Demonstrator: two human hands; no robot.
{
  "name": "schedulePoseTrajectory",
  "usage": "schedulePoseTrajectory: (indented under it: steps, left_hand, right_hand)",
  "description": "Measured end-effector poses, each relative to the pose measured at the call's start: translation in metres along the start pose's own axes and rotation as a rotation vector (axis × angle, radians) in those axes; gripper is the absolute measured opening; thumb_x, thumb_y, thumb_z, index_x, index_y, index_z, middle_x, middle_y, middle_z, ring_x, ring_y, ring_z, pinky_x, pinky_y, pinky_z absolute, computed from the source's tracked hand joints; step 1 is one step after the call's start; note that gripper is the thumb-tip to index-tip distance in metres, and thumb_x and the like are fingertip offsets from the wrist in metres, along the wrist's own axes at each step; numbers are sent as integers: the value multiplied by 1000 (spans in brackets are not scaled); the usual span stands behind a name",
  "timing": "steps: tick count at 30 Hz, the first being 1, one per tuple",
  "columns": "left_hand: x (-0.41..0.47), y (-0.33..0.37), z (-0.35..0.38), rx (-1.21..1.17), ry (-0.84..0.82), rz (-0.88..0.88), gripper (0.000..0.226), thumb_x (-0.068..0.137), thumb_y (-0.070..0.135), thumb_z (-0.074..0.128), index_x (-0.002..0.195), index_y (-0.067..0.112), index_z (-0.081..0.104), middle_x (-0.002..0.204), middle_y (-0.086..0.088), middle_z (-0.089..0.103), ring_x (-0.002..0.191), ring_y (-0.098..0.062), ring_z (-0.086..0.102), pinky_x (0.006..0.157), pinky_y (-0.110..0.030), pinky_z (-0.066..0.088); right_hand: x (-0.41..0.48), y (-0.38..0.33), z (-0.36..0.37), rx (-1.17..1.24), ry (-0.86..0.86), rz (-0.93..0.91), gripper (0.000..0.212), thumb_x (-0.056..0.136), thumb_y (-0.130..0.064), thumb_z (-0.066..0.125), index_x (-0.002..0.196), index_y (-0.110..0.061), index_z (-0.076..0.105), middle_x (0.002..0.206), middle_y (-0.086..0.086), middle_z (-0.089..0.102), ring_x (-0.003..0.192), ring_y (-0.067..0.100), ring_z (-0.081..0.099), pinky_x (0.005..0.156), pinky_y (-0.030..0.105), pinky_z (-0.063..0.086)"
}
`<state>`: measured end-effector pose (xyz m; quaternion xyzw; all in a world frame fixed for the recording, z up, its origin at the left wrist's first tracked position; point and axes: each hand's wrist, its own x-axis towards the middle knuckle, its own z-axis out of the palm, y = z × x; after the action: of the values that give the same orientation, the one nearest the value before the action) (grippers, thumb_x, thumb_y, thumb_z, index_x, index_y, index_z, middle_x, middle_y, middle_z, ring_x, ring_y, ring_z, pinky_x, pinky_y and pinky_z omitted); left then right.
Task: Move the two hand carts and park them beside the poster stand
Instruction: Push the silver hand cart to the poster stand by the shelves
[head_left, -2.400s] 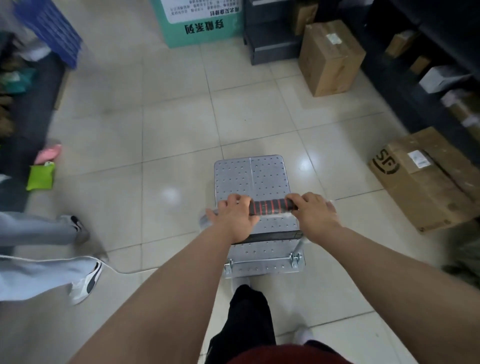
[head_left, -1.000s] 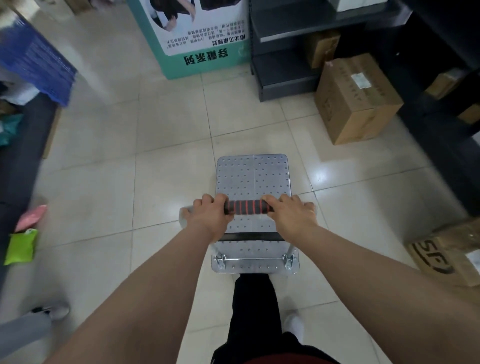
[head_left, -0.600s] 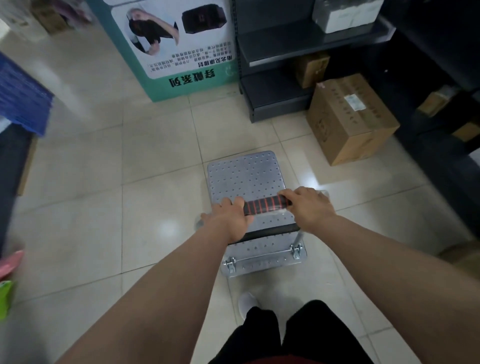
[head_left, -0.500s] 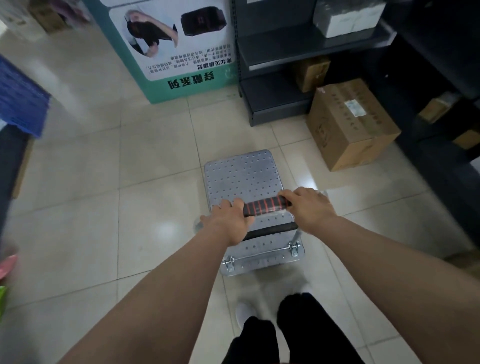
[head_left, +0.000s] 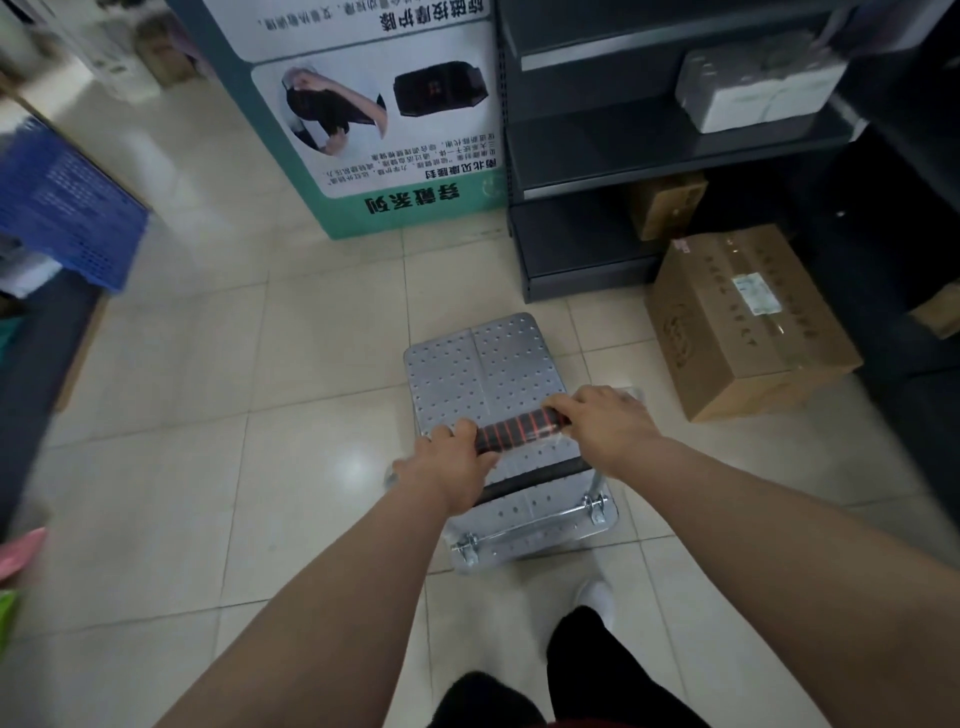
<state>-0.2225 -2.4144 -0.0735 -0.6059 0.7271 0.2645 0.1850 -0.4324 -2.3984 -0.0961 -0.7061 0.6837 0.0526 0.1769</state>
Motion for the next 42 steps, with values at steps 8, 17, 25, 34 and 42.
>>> schedulePoseTrajectory:
  steps: [8,17,25,34,42]
  left_hand:
    - [54,40,-30,-85,15,-59,36,95,53,34,120,27,35,125,-9,43,114,-32,44,94,-60,40]
    - [120,22,-84,-123,-20,-40,34,97,48,38,121,24,35,124,-9,43,113,-32,44,95,-61,39]
    - [198,-17,-151,-86,13,-36,29,97,46,41,118,26,38,119,-8,46,106,-28,44,95,-60,38]
    - [261,-52,-207,15,59,-167,28,94,40,48,115,29,34,116,-7,43,107,-29,45,89,-62,41]
    - [316,-67,-253,21,41,-206,36,93,43,46,123,28,33,123,-8,42,113,-30,44,94,-56,41]
  right_hand:
    - [69,43,-35,45,-16,-19,39,92,-17,52,122,-40,45,114,0,54,109,22,47,95,39,37]
    - [150,39,-58,46,-28,-32,39,93,-23,50,127,-41,42,120,0,53,114,22,46,97,39,34]
    - [246,13,-83,85,23,-26,35,92,-27,50,123,-42,43,116,0,54,111,23,45,93,40,34]
    - [328,-17,-102,127,25,-60,31,93,-31,51,121,-43,45,111,2,56,105,24,44,88,40,34]
    - [398,-19,-122,138,-7,-108,35,94,-35,48,126,-45,38,114,1,55,104,22,44,90,39,34]
